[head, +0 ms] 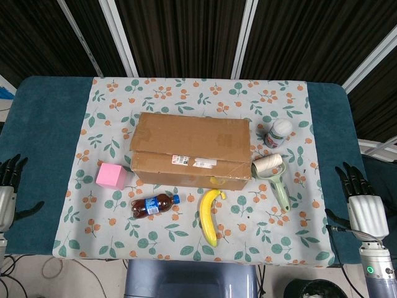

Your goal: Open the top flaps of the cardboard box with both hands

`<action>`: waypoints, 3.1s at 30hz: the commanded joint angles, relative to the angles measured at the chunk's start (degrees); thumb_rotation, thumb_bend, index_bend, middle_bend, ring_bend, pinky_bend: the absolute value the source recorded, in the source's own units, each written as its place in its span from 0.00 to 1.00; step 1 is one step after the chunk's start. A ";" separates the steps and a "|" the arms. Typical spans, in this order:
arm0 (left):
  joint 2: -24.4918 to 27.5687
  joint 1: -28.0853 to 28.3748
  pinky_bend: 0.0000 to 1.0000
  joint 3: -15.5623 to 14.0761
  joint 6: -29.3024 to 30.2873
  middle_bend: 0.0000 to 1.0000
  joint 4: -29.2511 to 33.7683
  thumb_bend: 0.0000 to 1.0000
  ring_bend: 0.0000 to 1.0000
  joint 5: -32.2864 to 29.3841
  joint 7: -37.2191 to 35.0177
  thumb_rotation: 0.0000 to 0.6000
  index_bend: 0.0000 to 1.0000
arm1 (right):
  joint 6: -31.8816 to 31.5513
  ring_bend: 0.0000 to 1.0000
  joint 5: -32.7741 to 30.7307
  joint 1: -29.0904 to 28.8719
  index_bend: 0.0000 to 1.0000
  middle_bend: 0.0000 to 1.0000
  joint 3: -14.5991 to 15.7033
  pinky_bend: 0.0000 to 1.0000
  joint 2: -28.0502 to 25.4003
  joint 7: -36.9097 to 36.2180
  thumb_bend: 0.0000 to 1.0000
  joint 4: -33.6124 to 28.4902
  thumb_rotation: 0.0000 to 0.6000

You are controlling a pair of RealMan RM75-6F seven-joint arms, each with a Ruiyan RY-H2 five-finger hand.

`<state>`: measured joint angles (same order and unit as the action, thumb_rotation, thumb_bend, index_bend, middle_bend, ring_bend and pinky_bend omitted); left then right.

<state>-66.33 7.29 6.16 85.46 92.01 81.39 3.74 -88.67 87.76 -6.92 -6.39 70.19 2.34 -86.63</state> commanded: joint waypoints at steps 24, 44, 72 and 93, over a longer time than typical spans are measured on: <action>0.27 -0.03 0.01 -0.08 -0.25 0.00 0.13 0.01 0.00 0.05 -0.73 1.00 0.00 | -0.12 0.03 -0.36 0.16 0.00 0.00 -0.11 0.23 0.11 0.65 0.19 -0.52 1.00; 3.06 8.57 0.01 5.10 -6.95 0.00 14.22 0.03 0.00 -0.79 12.13 1.00 0.00 | 1.29 0.03 -3.48 0.24 0.00 0.00 -1.25 0.23 0.09 -2.49 0.19 0.65 1.00; -8.31 36.65 0.01 14.65 -22.05 0.00 16.72 0.16 0.00 -24.89 36.48 1.00 0.00 | 3.46 0.03 -6.88 0.08 0.00 0.00 -2.50 0.23 -0.10 -5.77 0.20 -0.36 1.00; -16.39 47.78 0.01 15.01 -24.40 0.00 0.31 0.30 0.00 -27.39 37.36 1.00 0.00 | 3.94 0.03 -7.64 0.12 0.00 0.00 -2.76 0.23 -0.19 -6.51 0.20 -0.67 1.00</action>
<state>-82.20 54.17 20.89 61.54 93.39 53.99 41.41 -84.73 80.12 -6.80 -9.14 70.00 -4.17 -87.30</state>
